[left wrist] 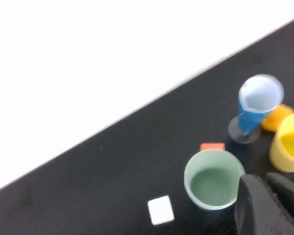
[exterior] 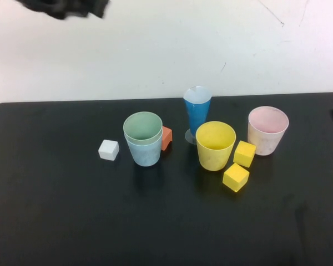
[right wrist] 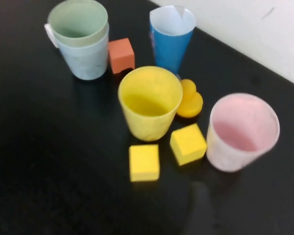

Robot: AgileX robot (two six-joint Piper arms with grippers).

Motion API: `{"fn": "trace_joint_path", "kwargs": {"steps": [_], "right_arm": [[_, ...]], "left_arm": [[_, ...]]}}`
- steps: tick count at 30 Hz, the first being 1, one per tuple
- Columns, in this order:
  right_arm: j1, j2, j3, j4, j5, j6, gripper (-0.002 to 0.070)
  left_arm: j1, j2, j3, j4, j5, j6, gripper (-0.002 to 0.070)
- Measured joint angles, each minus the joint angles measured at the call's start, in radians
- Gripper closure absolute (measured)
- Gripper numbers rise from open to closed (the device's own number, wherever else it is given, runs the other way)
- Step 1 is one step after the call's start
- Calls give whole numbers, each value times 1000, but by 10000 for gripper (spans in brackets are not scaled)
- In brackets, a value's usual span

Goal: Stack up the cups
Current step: Pick up the pink cup

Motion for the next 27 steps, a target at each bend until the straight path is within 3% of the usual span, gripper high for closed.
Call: {"fn": "trace_joint_path", "kwargs": {"steps": [2, 5, 13, 19, 21, 24, 27], "right_arm": [[15, 115, -82, -4, 0, -9, 181], [32, 273, -205, -46, 2, 5, 132], [54, 635, -464, -145, 5, 50, 115], [69, 818, -609, -167, 24, 54, 118], [79, 854, -641, -180, 28, 54, 138], [94, 896, -660, -212, 28, 54, 225], [106, 921, -662, -246, 24, 54, 378]], "left_arm": [[0, -83, 65, -12, -39, 2, 671], [0, -225, 203, -28, -117, 16, 673], [2, -526, 541, -25, -404, 22, 673], [2, -631, 658, -21, -464, 22, 673], [2, -637, 676, -21, -466, 22, 673], [2, -643, 700, -13, -464, 22, 673], [2, -649, 719, -4, -468, 22, 673]]}}
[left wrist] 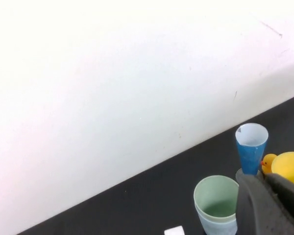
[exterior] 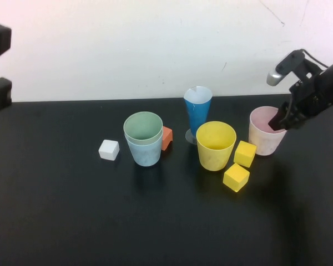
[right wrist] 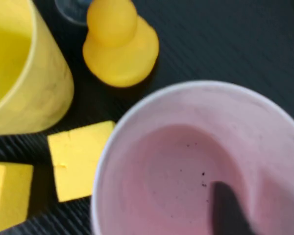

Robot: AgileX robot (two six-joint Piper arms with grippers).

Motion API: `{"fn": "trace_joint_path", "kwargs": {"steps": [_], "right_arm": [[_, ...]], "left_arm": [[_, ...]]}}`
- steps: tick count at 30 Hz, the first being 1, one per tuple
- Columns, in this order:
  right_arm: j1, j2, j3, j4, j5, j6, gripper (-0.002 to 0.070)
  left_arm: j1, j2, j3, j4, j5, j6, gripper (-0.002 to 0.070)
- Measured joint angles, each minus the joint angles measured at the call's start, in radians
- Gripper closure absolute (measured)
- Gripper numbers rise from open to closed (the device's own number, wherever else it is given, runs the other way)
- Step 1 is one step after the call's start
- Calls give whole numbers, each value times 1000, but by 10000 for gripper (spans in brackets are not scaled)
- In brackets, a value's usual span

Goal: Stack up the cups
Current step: Pick up the pink cup, then place the pink cup on the yellow cup

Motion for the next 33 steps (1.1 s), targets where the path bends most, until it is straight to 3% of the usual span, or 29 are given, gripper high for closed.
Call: {"fn": "trace_joint_path", "kwargs": {"steps": [3, 7, 13, 18, 25, 30, 33], "right_arm": [[6, 9, -4, -15, -10, 0, 548], [9, 9, -53, -26, 25, 6, 647], [24, -6, -232, -28, 183, 50, 655], [102, -60, -322, -24, 325, 72, 655], [207, -47, -328, -74, 357, 85, 656], [221, 3, -328, -96, 347, 79, 654], [222, 34, -328, -99, 333, 92, 615]], "left_arm": [[0, -16, 27, 0, -24, 0, 673], [0, -69, 76, 0, -71, 2, 673], [0, -191, 189, 22, -95, 2, 673], [0, -301, 362, 35, -146, 2, 673], [0, -419, 539, 37, -247, -12, 673], [0, -430, 566, 38, -267, -12, 673], [0, -430, 568, 38, -277, -12, 673]]}}
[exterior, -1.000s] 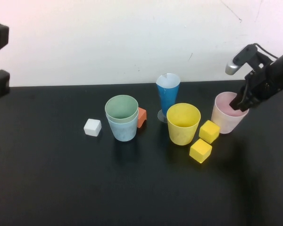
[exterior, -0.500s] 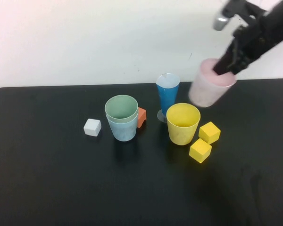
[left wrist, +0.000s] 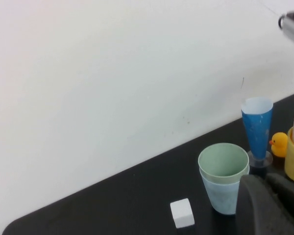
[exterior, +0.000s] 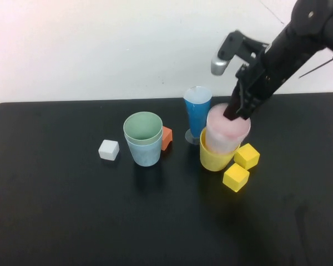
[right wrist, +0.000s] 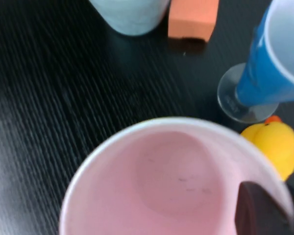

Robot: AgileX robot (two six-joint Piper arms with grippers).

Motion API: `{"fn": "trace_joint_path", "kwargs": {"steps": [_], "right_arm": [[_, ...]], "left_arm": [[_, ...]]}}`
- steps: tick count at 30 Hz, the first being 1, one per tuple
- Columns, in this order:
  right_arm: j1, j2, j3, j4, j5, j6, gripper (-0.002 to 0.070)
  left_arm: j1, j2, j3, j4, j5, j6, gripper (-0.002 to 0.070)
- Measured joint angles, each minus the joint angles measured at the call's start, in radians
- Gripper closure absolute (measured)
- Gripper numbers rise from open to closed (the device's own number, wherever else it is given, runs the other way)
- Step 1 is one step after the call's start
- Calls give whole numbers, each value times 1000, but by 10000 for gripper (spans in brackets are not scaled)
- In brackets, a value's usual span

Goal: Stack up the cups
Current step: Place the pink cup on the yellow cup, then pick up the yellow cup, then place the yellow cup on the green cup

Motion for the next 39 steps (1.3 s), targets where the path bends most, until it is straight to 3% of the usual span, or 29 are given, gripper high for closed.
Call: {"fn": "trace_joint_path", "kwargs": {"steps": [6, 10, 13, 18, 25, 31, 39], "right_arm": [[2, 60, 0, -4, -10, 36, 441], [5, 98, -2, -7, -16, 40, 408], [4, 125, -2, -7, -16, 43, 429], [4, 134, -33, -5, 35, 68, 623], [16, 65, -121, -7, 74, 155, 631], [121, -69, -183, -11, 82, 161, 632], [285, -17, -193, -157, -141, 154, 633]], "left_arm": [[0, 0, 0, 0, -18, 0, 673], [0, 0, 0, 0, -18, 0, 673], [0, 0, 0, 0, -16, -1, 673], [0, 0, 0, 0, -7, -1, 673], [0, 0, 0, 0, 7, -23, 673], [0, 0, 19, 12, 49, -25, 673], [0, 0, 66, 30, 49, -25, 673]]}}
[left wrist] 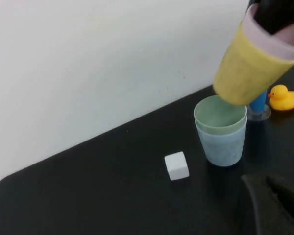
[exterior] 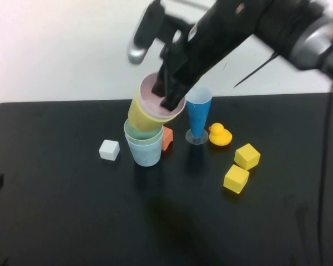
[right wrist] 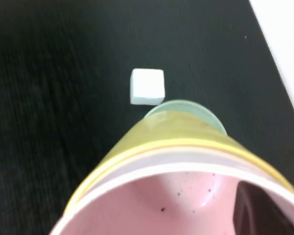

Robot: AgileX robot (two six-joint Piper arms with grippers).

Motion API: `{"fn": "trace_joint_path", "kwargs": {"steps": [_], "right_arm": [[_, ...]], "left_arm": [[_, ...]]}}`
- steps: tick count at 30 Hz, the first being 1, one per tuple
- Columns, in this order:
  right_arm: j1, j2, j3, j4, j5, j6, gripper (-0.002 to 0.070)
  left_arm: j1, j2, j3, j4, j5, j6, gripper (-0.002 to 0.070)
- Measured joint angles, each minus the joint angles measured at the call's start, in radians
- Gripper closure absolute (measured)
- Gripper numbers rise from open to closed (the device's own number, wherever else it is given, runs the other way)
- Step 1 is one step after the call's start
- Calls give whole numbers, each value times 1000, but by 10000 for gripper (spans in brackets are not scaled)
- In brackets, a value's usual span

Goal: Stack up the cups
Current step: Place the yellow cup on the green cup

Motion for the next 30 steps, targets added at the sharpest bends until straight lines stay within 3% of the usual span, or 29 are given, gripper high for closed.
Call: {"fn": "trace_joint_path", "kwargs": {"steps": [17, 24, 30], "right_arm": [[1, 134, 0, -3, -120, 0, 624], [1, 138, 0, -3, -144, 11, 435], [1, 51, 0, -31, -130, 11, 414]], "left_arm": [[0, 0, 13, 6, -6, 0, 673], [0, 0, 13, 9, -8, 0, 673], [0, -25, 13, 11, -82, 0, 673]]}}
